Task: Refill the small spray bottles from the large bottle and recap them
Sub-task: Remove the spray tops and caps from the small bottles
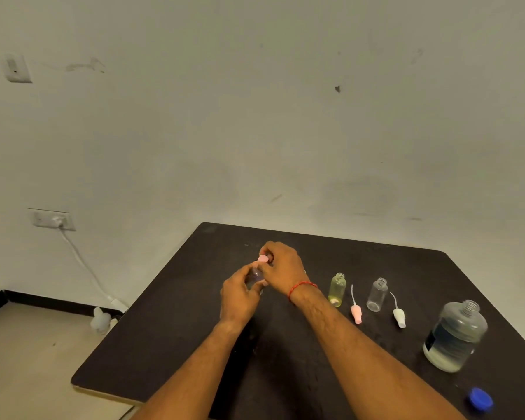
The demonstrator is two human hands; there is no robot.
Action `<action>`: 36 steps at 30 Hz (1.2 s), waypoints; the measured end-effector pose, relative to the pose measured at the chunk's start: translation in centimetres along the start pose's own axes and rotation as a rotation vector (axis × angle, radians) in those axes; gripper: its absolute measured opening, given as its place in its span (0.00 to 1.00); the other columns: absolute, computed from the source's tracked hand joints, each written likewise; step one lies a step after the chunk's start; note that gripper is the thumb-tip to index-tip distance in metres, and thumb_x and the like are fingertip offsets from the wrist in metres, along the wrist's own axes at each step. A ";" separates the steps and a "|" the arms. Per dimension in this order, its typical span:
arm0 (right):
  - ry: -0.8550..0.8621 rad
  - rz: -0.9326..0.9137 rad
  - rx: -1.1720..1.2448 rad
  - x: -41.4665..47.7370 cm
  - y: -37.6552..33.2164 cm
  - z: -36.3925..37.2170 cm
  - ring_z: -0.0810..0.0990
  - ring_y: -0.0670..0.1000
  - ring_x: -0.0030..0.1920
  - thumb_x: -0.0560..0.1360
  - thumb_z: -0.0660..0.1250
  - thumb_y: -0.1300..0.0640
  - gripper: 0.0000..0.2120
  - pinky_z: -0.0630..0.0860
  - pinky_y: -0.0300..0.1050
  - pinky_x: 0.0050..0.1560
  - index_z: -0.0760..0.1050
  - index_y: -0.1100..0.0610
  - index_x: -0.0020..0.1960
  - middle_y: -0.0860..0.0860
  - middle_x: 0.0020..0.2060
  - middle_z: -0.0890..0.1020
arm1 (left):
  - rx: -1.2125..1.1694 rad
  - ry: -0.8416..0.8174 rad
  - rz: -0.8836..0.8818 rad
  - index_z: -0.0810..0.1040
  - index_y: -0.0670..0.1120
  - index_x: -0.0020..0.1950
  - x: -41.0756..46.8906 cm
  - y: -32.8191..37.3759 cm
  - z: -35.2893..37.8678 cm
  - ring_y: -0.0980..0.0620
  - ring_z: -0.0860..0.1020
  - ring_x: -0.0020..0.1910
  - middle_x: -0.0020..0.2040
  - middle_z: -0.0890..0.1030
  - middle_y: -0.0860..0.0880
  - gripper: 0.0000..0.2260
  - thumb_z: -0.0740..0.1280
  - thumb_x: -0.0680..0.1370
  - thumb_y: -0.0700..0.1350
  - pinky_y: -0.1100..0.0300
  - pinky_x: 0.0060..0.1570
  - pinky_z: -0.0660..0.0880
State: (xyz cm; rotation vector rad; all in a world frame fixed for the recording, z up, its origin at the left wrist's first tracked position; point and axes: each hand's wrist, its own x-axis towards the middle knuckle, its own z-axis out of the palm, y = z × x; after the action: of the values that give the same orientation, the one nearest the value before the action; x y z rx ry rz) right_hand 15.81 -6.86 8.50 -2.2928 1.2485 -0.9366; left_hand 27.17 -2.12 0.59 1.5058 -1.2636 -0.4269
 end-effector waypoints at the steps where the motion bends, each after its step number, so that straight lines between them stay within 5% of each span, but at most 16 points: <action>1: -0.028 -0.018 0.003 0.1 0.1 0.0 0.76 0.46 0.45 0.72 0.71 0.59 0.07 0.74 0.39 0.45 0.77 0.50 0.48 0.46 0.44 0.77 | 0.004 0.003 0.001 0.80 0.55 0.60 0.0 0.0 0.0 0.64 0.79 0.51 0.49 0.81 0.61 0.16 0.75 0.75 0.43 0.71 0.49 0.72; 7: -0.118 -0.028 0.096 -0.2 0.6 0.2 0.76 0.46 0.56 0.68 0.74 0.62 0.21 0.76 0.43 0.59 0.78 0.46 0.58 0.45 0.54 0.79 | 0.006 0.006 -0.009 0.80 0.54 0.60 -0.1 -0.4 0.3 0.62 0.80 0.52 0.51 0.82 0.59 0.14 0.75 0.76 0.45 0.63 0.54 0.78; 9: -0.082 0.021 0.088 -0.3 0.5 0.0 0.76 0.45 0.54 0.70 0.73 0.59 0.20 0.75 0.39 0.55 0.76 0.48 0.61 0.46 0.54 0.78 | 0.004 0.009 -0.006 0.80 0.54 0.60 -0.1 -0.1 0.2 0.63 0.79 0.51 0.50 0.81 0.60 0.15 0.75 0.75 0.44 0.64 0.54 0.77; 14: -0.047 0.059 -0.031 -0.2 0.0 -0.5 0.77 0.46 0.43 0.73 0.71 0.55 0.04 0.70 0.34 0.39 0.78 0.51 0.48 0.47 0.42 0.79 | 0.018 0.004 0.005 0.81 0.54 0.60 -0.2 0.4 0.0 0.64 0.79 0.50 0.48 0.80 0.62 0.16 0.76 0.74 0.43 0.71 0.50 0.73; 18: -0.154 -0.010 -0.017 0.1 -0.1 -0.6 0.78 0.50 0.52 0.70 0.70 0.64 0.13 0.77 0.45 0.54 0.81 0.50 0.51 0.48 0.48 0.80 | 0.018 -0.001 0.003 0.80 0.55 0.60 -0.1 0.1 0.0 0.63 0.79 0.51 0.50 0.81 0.62 0.16 0.77 0.74 0.45 0.69 0.50 0.73; 22: -0.164 0.013 0.051 -0.1 -0.2 -0.3 0.76 0.48 0.57 0.70 0.71 0.61 0.22 0.76 0.44 0.60 0.77 0.46 0.61 0.48 0.56 0.78 | 0.005 -0.005 0.006 0.80 0.57 0.58 -0.2 0.2 0.0 0.66 0.79 0.51 0.50 0.81 0.62 0.14 0.76 0.75 0.44 0.69 0.50 0.74; 26: -0.080 0.053 -0.061 -0.1 -0.5 -0.6 0.77 0.46 0.45 0.73 0.70 0.49 0.07 0.72 0.37 0.42 0.76 0.48 0.49 0.47 0.45 0.79 | 0.014 -0.008 -0.012 0.80 0.54 0.64 -0.2 0.2 0.0 0.67 0.78 0.50 0.51 0.81 0.62 0.18 0.75 0.75 0.43 0.73 0.51 0.72; 28: -0.098 0.054 -0.115 -0.1 -0.7 -0.6 0.76 0.47 0.42 0.74 0.68 0.52 0.02 0.68 0.35 0.36 0.75 0.49 0.44 0.47 0.41 0.79 | 0.025 -0.005 -0.008 0.80 0.53 0.64 -0.1 0.1 0.0 0.63 0.78 0.51 0.51 0.81 0.60 0.19 0.76 0.75 0.43 0.70 0.52 0.72; 36: -0.210 -0.029 -0.015 -0.2 -0.6 -0.5 0.76 0.48 0.56 0.71 0.69 0.60 0.18 0.74 0.43 0.59 0.78 0.45 0.59 0.48 0.55 0.78 | 0.010 -0.001 -0.006 0.80 0.55 0.61 -0.1 -0.6 0.1 0.63 0.80 0.53 0.52 0.82 0.61 0.15 0.75 0.75 0.44 0.69 0.52 0.75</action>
State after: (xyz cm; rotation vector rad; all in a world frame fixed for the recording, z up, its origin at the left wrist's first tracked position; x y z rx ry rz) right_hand 15.76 -6.42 9.09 -2.3564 1.1399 -0.6758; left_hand 27.35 -2.13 -0.05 1.5184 -1.2639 -0.4259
